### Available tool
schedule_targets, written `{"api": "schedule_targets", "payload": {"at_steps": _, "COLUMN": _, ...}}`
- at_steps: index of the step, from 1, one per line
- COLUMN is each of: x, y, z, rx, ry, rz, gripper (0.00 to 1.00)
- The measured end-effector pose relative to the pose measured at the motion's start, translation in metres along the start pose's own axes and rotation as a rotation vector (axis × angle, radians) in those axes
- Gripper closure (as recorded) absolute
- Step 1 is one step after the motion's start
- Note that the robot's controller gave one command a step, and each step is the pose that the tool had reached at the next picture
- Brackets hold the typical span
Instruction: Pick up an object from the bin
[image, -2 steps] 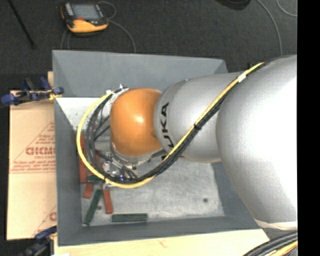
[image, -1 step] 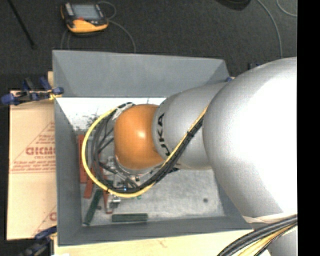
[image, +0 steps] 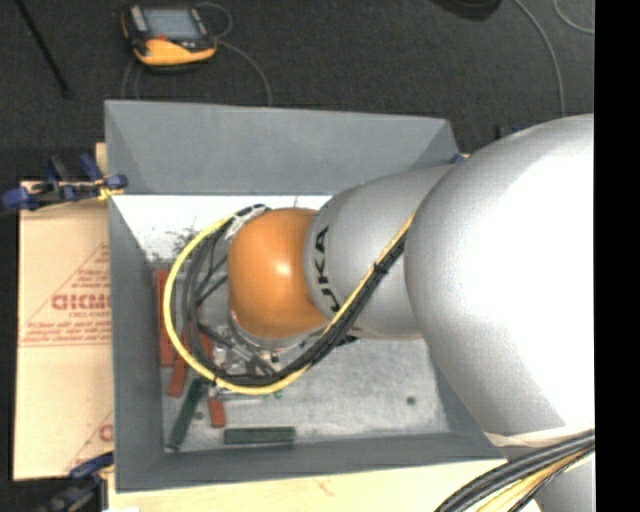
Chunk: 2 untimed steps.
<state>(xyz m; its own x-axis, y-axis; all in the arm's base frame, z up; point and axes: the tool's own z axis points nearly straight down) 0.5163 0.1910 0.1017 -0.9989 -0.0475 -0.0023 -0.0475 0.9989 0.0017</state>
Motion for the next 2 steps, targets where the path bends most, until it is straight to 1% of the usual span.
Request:
{"api": "schedule_targets", "payload": {"at_steps": 1, "x": 0.000, "y": 0.000, "z": 0.000, "rx": 0.000, "ry": 0.000, "rz": 0.001, "gripper": 1.00}}
{"api": "schedule_targets", "payload": {"at_steps": 2, "x": 0.012, "y": -0.004, "z": -0.012, "rx": 0.002, "ry": 0.002, "rz": -0.029, "gripper": 1.00}}
